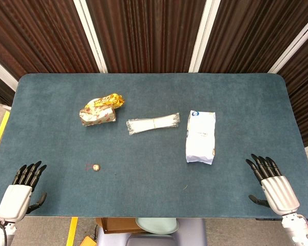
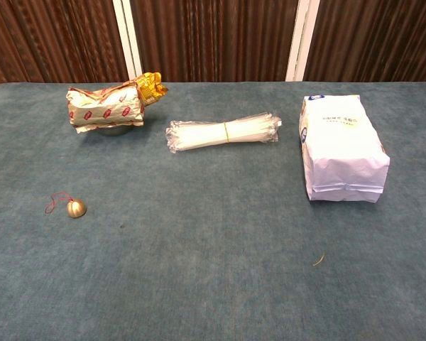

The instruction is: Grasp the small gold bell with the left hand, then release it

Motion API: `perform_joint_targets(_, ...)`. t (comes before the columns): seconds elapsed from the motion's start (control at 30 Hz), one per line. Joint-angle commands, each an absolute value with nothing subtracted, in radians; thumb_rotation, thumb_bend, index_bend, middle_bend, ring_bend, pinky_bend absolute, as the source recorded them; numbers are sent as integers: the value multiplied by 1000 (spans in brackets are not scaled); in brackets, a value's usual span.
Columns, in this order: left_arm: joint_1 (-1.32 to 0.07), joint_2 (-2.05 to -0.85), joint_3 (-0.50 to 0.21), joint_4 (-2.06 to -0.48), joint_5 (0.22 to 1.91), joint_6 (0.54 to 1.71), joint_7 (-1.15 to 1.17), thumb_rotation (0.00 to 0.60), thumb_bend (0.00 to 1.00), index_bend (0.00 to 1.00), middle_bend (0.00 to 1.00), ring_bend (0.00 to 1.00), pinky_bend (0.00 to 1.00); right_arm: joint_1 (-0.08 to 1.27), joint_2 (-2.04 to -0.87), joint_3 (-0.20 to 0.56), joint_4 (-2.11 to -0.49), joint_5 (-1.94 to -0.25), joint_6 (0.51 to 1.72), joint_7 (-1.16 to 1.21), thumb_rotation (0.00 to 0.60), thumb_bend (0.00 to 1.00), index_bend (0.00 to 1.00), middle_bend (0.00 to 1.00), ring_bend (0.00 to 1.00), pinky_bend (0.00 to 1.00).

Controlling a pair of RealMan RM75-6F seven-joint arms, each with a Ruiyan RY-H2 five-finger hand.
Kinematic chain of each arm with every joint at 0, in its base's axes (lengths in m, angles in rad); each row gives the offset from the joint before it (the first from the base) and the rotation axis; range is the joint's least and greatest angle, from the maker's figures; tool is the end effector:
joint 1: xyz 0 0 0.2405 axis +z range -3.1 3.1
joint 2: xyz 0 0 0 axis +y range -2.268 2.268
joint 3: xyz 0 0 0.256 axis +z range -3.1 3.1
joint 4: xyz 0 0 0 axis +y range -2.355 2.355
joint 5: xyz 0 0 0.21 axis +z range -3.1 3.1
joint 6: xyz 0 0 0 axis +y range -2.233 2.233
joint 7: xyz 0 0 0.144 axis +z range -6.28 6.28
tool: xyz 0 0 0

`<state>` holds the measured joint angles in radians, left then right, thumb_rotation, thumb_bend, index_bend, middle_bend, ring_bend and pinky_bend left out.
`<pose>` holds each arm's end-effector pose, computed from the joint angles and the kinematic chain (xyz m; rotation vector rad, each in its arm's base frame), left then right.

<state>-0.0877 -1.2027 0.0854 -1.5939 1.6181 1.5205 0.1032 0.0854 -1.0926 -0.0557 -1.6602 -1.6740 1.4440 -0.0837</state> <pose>-0.2979 0.1513 0.1152 -1.5604 -0.8921 -0.8843 -0.2915 -0.1547 0.1348 1.6374 -0.8838 0.8567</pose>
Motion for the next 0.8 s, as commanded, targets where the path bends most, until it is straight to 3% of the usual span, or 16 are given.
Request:
perform_joint_targets(0.03, -92, -1212, 83, -1592, 1619, 1510, 99, 600, 396, 1, 0, 0, 3, 86, -1092, -58, -1661, -1683, 1448, -77, 600, 212, 0, 0, 0, 0)
perform_joint_targets(0.07, -97, -1229, 76, -1583, 1627, 1510, 90, 600, 396, 12, 8, 0, 22, 86, -1093, -58, -1660, -1684, 1447, -78, 600, 212, 0, 0, 0, 0)
perform_joint_targets(0.13, -109, -1271, 61, -1555, 1645, 1515, 87, 600, 396, 61, 108, 66, 161, 88, -1094, -60, -1660, -1683, 1442, -80, 600, 212, 0, 0, 0, 0)
perform_joint_targets(0.17, -119, -1301, 49, -1533, 1660, 1520, 85, 600, 396, 103, 229, 172, 318, 88, -1095, -60, -1661, -1683, 1440, -79, 600, 212, 0, 0, 0, 0)
perform_joint_targets(0.2, -137, -1343, 37, -1497, 1679, 1519, 79, 600, 397, 149, 409, 355, 519, 90, -1096, -61, -1660, -1684, 1437, -80, 600, 212, 0, 0, 0, 0)
perform_joint_targets(0.3, -191, -1429, 16, -1411, 1709, 1475, 75, 600, 398, 258, 770, 723, 774, 94, -1094, -64, -1661, -1689, 1429, -77, 600, 212, 0, 0, 0, 0)
perform_joint_targets(0.37, -223, -1478, -4, -1354, 1712, 1451, 88, 600, 401, 326, 898, 853, 877, 95, -1092, -64, -1661, -1690, 1429, -72, 600, 212, 0, 0, 0, 0)
perform_joint_targets(0.47, -264, -1540, -33, -1285, 1688, 1401, 103, 600, 403, 381, 983, 939, 964, 96, -1092, -63, -1659, -1687, 1429, -68, 600, 212, 0, 0, 0, 0)
perform_joint_targets(0.6, -309, -1576, -63, -1253, 1623, 1313, 105, 600, 404, 386, 998, 966, 995, 98, -1095, -60, -1657, -1677, 1422, -75, 600, 212, 0, 0, 0, 0)
perform_joint_targets(0.8, -341, -1612, -75, -1218, 1588, 1274, 75, 600, 405, 413, 1000, 985, 1000, 100, -1098, -54, -1658, -1663, 1415, -84, 600, 212, 0, 0, 0, 0)
